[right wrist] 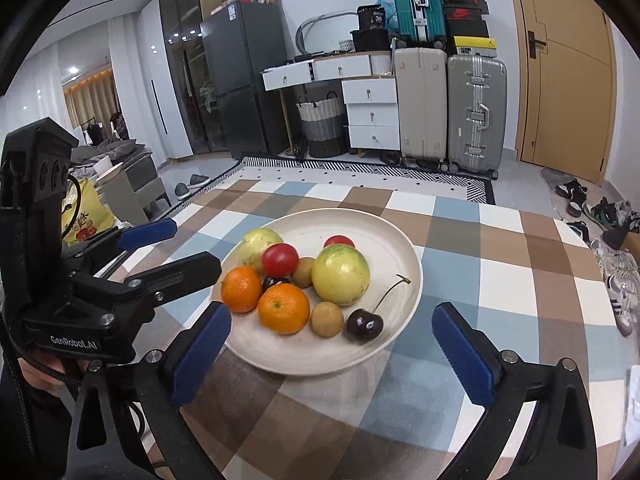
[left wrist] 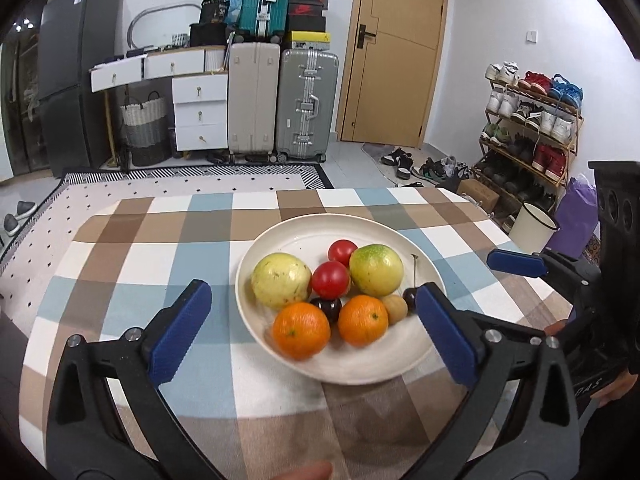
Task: Organize fruits
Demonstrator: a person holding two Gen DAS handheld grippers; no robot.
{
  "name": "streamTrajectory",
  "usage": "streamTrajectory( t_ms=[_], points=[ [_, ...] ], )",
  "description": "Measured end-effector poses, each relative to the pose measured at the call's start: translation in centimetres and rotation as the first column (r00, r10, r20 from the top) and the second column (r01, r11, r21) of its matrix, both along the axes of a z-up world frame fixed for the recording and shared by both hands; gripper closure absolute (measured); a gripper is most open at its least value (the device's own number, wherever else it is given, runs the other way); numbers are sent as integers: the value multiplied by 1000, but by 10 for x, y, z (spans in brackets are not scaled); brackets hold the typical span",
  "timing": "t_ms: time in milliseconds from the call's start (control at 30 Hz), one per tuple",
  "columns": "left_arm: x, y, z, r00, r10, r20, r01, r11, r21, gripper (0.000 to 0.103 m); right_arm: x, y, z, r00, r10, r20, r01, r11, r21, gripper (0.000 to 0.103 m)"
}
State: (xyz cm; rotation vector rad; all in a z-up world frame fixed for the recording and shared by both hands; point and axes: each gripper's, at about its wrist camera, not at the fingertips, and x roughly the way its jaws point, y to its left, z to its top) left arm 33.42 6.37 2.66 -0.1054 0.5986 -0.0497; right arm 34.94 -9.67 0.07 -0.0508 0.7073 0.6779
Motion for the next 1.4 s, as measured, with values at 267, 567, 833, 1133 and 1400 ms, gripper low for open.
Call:
streamTrajectory(
  t_ms=[267, 567, 833, 1133, 1400],
  points=[
    [-51, -10, 0, 1000, -10, 26, 10, 1000, 27, 1, -37, -17, 4, 999, 10, 32, -11, 1000, 29, 1],
    [-90, -13, -4, 997, 9, 79, -9, 1000, 4, 1, -65, -32, 2, 994, 1, 110, -9, 998, 68, 1],
    [-89, -10, -11, 992, 37, 122, -39, 999, 17, 1, -71, -33, -1, 987, 3, 162, -18, 996, 89, 1],
    [-85, -11, -12, 992, 30, 120, -31, 999, 14, 1, -76, -32, 1, 981, -4, 193, -14, 996, 91, 1],
    [-84, -11, -12, 992, 32, 119, -34, 999, 13, 1, -77, -33, 1, 981, -4, 194, -15, 995, 94, 1]
  ],
)
